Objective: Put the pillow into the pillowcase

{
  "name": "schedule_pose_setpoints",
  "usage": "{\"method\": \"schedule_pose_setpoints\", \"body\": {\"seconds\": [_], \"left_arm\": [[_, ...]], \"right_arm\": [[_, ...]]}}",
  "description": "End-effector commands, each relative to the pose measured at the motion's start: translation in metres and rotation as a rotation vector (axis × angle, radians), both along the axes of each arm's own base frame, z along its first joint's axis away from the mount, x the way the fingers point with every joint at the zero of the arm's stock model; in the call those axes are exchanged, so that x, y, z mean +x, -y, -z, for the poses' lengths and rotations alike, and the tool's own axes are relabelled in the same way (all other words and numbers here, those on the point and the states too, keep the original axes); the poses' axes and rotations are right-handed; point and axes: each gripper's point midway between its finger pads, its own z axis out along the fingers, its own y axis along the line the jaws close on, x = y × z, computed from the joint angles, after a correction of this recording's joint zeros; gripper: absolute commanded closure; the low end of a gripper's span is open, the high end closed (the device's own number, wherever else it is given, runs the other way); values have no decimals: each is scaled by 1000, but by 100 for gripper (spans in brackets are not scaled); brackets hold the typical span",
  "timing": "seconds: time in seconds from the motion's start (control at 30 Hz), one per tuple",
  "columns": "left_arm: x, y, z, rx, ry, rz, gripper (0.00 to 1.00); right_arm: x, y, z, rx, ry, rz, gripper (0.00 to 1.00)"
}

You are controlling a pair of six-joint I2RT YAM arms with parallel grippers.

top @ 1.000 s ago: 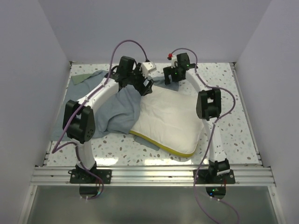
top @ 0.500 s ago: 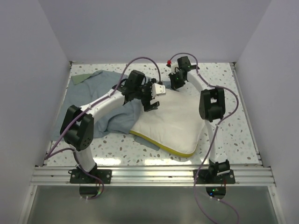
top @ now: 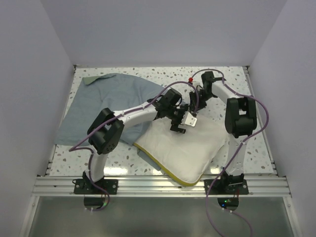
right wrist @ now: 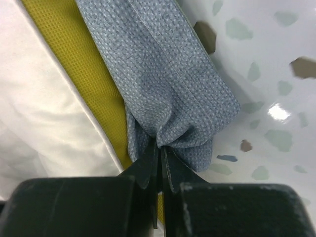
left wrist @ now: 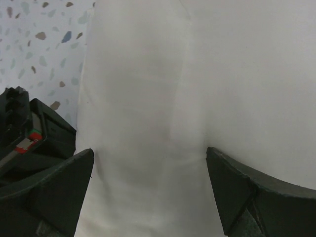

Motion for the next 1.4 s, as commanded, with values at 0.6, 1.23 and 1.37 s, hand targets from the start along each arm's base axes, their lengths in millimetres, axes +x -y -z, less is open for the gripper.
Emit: {"method": "schedule_pose_setpoints", "body": {"seconds": [0.6, 1.23, 1.37], "left_arm": [[99, -135, -19, 179, 55, -450, 100], [185, -188, -13, 185, 156, -717, 90], [108, -163, -40, 134, -102, -548, 13]], "right_arm": [[-77, 60, -1, -17, -110, 31, 100], [-102, 101, -24, -42, -85, 29, 100], [-69, 89, -29, 35, -71, 110, 100]]}}
